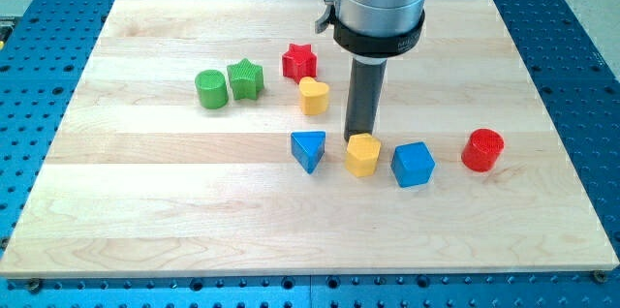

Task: Slide the heart below the red star

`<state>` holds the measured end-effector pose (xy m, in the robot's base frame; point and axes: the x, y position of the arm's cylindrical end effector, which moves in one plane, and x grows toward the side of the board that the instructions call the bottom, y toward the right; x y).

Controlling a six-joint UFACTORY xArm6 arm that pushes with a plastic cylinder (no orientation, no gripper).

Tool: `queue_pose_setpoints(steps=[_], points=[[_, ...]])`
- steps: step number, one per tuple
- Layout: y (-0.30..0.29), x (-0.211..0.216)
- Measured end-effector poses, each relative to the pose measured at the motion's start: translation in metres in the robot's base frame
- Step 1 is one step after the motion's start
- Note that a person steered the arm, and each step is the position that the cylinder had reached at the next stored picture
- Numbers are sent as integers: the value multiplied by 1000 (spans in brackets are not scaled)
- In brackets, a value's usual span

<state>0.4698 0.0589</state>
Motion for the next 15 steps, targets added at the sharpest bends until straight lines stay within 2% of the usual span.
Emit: queue_pose_setpoints(steps=[1, 3, 4, 5, 6, 7, 8, 9, 10, 11, 12, 13, 14, 15], points=[[-1, -18], [-106, -15], [-111, 37], [-109, 61], [-73, 39], [-64, 12], [-70, -20], [-108, -56], [-21, -75], [32, -92], [37, -115], [120, -79], [99, -56], [56, -60]])
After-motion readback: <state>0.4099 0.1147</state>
